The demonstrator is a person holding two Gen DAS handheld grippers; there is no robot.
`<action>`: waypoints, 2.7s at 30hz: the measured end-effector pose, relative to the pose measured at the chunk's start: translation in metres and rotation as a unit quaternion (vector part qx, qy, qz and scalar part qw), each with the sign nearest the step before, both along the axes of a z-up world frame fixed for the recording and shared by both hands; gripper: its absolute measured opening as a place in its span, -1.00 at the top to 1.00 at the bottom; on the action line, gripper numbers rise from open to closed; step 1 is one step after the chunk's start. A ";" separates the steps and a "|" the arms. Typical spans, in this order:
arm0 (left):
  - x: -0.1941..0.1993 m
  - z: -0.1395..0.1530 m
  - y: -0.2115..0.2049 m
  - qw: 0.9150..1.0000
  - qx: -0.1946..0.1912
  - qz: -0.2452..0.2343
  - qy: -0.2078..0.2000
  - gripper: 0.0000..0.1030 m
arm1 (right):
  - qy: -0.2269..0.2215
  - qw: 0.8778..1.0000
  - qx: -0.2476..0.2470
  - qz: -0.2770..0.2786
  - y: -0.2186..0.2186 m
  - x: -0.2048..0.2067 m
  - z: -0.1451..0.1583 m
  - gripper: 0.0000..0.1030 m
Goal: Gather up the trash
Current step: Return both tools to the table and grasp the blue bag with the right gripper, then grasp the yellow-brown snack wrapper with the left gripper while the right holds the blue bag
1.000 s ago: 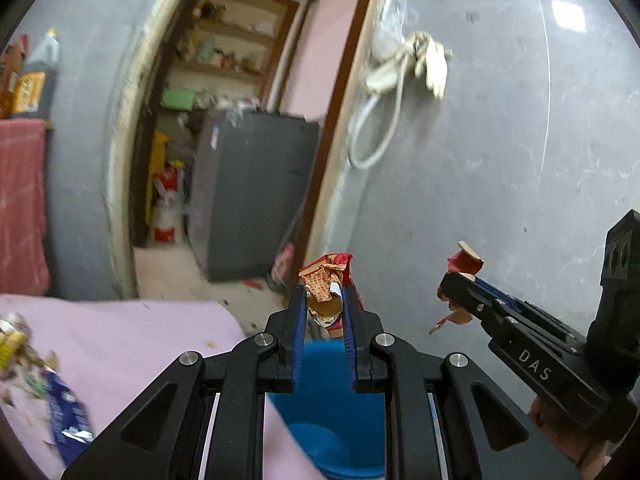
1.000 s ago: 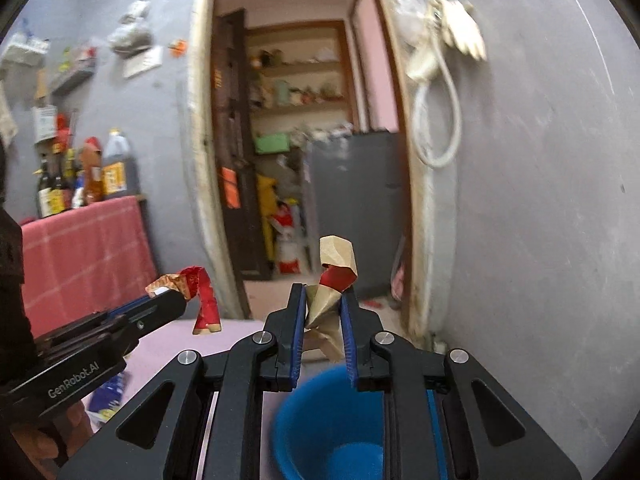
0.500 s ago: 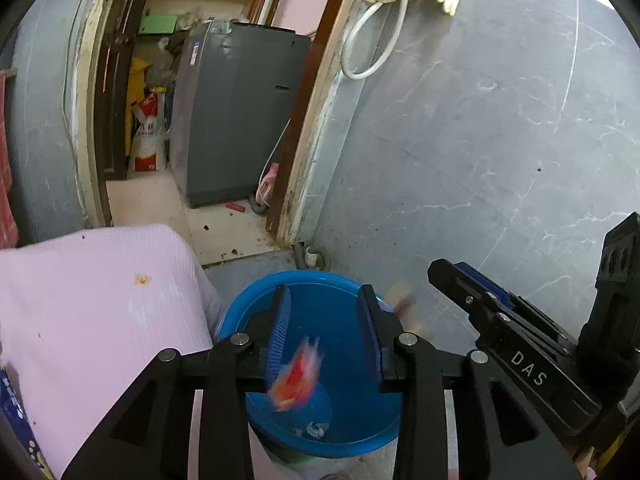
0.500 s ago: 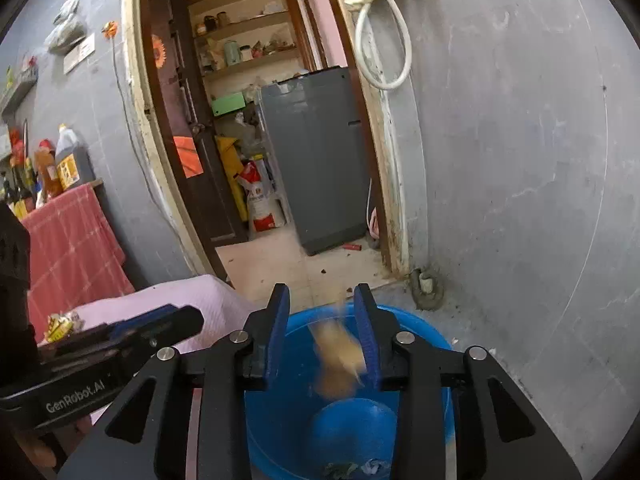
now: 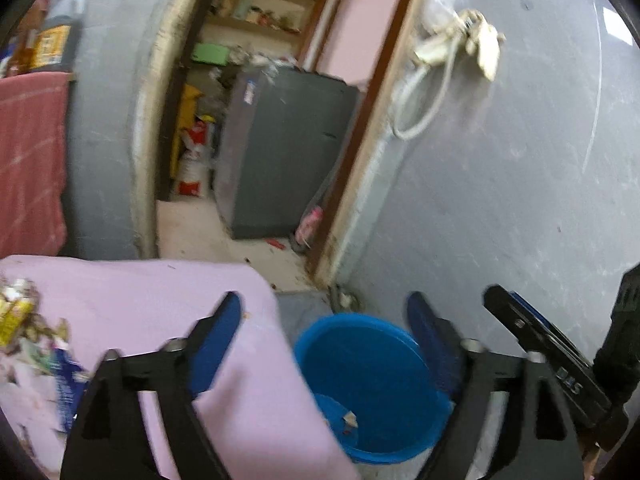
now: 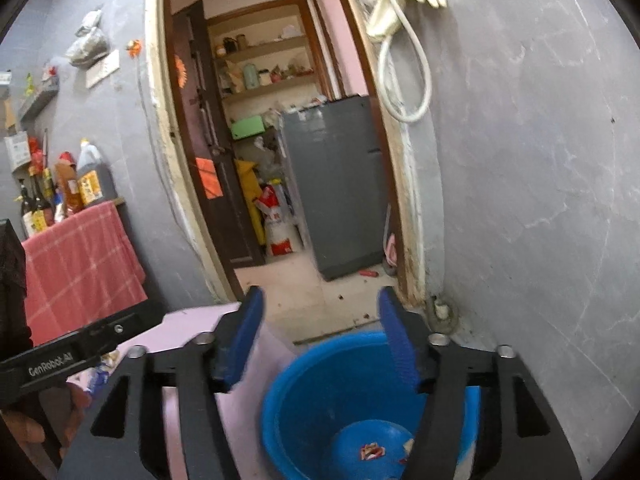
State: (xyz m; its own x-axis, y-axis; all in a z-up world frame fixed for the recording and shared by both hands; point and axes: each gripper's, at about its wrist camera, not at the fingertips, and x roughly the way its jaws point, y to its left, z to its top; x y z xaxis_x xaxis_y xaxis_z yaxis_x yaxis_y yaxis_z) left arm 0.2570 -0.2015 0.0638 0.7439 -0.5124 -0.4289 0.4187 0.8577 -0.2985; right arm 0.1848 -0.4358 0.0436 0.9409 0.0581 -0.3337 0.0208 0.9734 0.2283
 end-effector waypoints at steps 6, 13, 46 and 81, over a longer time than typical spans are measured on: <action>-0.014 0.021 0.059 0.997 0.003 0.066 -0.045 -0.94 | -0.037 0.998 0.005 0.041 0.034 -0.004 0.019 -0.81; -0.034 0.029 0.119 0.988 0.019 0.131 -0.076 -0.96 | -0.072 0.993 0.010 0.095 0.083 -0.006 0.034 -1.00; -0.034 -0.068 0.266 0.973 0.058 0.210 0.073 -0.95 | 0.211 0.938 -0.065 0.267 0.251 0.040 -0.081 -0.73; 0.019 -0.074 0.241 0.978 0.081 0.139 0.133 -0.02 | 0.204 0.938 -0.039 0.276 0.251 0.058 -0.078 0.69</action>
